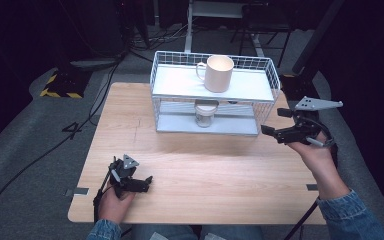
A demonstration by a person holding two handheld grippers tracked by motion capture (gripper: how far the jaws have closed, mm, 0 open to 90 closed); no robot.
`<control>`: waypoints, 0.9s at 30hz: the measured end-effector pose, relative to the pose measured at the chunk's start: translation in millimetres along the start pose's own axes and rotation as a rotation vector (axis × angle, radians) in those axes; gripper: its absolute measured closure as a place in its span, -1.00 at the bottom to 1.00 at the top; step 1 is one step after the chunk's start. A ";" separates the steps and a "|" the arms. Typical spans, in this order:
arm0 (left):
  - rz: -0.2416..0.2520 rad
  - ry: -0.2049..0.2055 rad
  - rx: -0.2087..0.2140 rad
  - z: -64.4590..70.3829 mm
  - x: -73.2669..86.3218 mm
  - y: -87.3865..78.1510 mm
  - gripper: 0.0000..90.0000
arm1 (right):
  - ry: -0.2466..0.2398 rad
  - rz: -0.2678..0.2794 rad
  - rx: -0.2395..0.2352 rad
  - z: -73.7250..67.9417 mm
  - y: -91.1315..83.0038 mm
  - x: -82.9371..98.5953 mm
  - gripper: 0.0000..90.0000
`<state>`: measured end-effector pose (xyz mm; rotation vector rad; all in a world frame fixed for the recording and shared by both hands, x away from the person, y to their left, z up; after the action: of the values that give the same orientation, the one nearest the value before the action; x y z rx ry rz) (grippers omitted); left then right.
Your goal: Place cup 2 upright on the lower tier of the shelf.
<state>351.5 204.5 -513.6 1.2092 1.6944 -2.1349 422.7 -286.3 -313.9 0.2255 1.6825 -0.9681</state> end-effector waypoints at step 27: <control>0.000 0.000 0.000 0.0 0.0 0.0 -1.00 | 0.116 -0.155 0.039 -10.2 4.5 125.7 -0.86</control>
<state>351.5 204.4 -513.6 1.2088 1.6943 -2.1346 373.4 -317.0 -425.9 0.1821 1.8091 -1.1227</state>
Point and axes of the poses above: each handheld gripper's, and its own axes: y roughly forward along the jaws, x roughly out of its underside, z roughly to its right, the point moved 1 cm from there along y, roughly forward along the jaws
